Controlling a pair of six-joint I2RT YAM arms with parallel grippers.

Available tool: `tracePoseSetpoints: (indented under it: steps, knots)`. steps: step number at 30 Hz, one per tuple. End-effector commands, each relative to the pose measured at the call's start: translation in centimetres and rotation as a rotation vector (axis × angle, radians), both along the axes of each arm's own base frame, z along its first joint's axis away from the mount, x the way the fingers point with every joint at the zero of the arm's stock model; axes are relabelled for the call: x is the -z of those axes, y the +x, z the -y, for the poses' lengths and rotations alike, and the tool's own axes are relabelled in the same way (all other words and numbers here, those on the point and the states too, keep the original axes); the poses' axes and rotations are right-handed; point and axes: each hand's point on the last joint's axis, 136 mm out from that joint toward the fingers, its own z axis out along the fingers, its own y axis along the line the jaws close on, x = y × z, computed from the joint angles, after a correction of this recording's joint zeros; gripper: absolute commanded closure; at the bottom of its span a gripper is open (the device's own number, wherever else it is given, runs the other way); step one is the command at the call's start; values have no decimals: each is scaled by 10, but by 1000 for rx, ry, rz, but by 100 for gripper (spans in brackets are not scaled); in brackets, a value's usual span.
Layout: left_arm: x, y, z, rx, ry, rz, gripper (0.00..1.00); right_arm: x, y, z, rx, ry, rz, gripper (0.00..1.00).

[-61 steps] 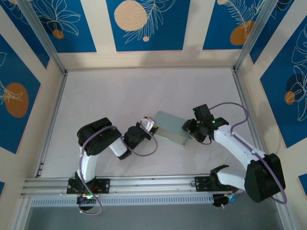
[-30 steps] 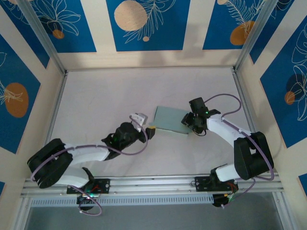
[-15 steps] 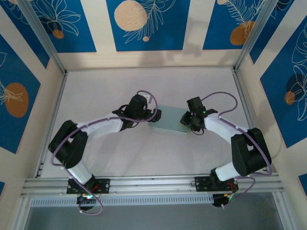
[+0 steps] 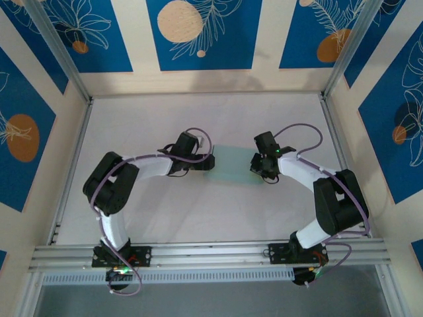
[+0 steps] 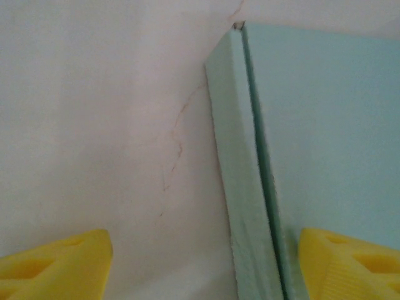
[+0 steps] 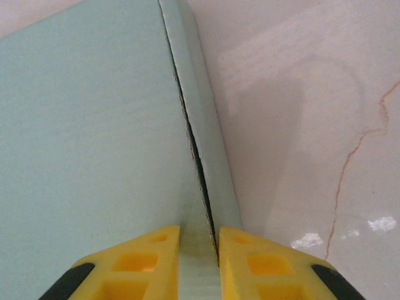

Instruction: Fold the paper box

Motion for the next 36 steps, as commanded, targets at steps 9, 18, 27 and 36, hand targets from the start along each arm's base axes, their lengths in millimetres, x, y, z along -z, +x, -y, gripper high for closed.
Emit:
tracePoseSetpoints:
  steps: [9, 18, 27, 36]
  knots:
    - [40, -21, -3, -9, 44, -105, 46, 21, -29, 9, -72, -58, -142, 71]
    - [35, -16, -20, -11, 77, -83, 52, -47, -2, 6, -104, 131, 91, 23]
    - [36, -8, -17, 27, -144, -151, 74, -52, 16, -5, -133, 514, 212, 1]
    - [41, -8, -20, 20, -175, -182, 80, -6, 8, -15, -95, 640, 45, 2]
